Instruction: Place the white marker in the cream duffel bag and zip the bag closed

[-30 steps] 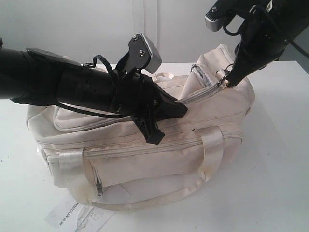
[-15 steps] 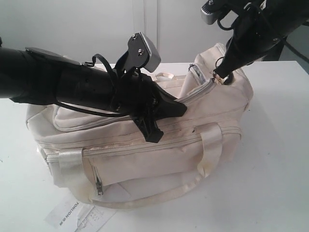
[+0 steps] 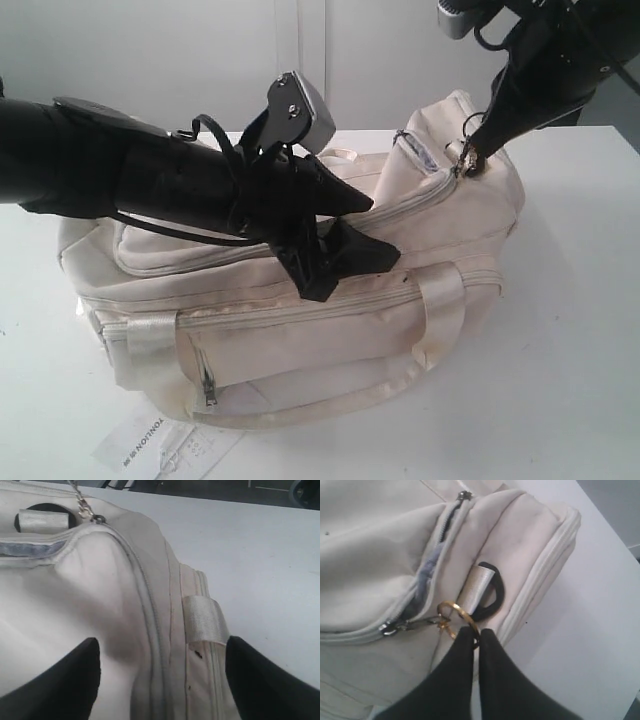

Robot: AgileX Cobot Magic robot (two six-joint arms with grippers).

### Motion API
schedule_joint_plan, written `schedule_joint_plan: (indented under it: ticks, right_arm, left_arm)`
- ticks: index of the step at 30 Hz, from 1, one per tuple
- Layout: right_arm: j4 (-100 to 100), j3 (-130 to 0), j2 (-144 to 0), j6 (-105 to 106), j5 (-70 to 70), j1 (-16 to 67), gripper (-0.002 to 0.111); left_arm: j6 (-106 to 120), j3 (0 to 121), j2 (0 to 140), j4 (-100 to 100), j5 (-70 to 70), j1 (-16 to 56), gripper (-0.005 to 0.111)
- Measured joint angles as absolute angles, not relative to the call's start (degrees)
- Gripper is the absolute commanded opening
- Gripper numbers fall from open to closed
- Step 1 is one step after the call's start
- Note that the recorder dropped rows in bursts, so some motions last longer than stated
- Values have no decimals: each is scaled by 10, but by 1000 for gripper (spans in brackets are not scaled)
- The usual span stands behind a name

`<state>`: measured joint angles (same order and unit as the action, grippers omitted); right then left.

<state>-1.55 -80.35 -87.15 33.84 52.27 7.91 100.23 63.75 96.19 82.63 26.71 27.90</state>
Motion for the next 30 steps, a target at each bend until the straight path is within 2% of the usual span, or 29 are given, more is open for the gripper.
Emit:
schedule_joint_plan:
  ticks: [13,20,30]
  right_arm:
    - [-89,-804,-828,395,551,79,0]
    - [-89,-804,-824,398,553,79,0]
    - [-89,-804,-824,400,553,79,0]
  left_arm:
    - [1021,638,906,897,287,290,71]
    - [1121,638,942,977,191,351,53]
    - [1121,689,966,981,58,395,52]
